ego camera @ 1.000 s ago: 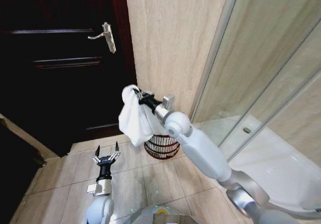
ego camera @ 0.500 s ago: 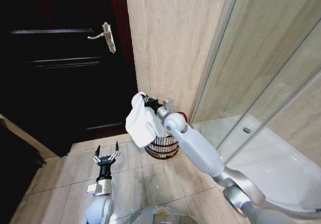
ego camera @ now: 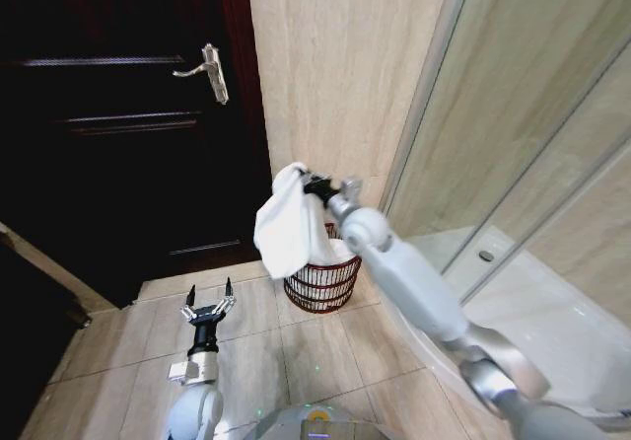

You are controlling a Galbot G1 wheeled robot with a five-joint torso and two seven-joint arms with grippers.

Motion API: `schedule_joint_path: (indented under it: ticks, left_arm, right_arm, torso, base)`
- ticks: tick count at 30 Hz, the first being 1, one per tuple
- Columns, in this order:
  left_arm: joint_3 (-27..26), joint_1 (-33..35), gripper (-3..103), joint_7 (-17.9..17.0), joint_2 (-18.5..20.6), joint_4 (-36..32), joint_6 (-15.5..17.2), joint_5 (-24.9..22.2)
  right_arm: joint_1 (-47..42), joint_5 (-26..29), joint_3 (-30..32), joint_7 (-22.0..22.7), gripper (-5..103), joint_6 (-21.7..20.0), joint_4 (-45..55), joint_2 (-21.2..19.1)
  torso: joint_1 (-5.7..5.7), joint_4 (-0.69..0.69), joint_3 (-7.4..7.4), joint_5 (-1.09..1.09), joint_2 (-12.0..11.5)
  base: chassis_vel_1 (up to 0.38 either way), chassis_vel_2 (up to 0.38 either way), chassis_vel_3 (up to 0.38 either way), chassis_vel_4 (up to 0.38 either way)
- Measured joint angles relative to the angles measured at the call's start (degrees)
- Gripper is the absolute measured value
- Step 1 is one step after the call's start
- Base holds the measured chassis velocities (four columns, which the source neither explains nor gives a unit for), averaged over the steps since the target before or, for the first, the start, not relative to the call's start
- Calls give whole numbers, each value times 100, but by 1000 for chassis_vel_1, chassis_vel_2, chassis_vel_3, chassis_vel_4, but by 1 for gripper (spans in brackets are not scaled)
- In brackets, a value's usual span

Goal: Discard the used towel into the hamper.

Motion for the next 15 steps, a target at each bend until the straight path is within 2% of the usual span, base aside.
schedule_joint_path:
  ticks: [7, 9, 15]
  left_arm:
    - [44, -104, 100, 41, -35, 22, 73, 71]
    - [47, -113, 100, 46, -39, 21, 86, 82]
    - [5, -69, 100, 47, -18, 3, 79, 74]
  right_arm:
    - [1, 27, 194, 43, 2, 5, -175, -121]
    - [-509, -153, 110, 22, 2, 28, -431, -62]
    - [-1137, -557, 40, -62, 2, 46, -960, 90]
  torso:
    - [0, 2, 0, -1, 0]
    - [0, 2, 0, 0, 0]
    - [0, 1, 0, 0, 0]
  base:
    - [0, 0, 0, 0]
    - [0, 0, 0, 0]
    - [0, 0, 0, 0]
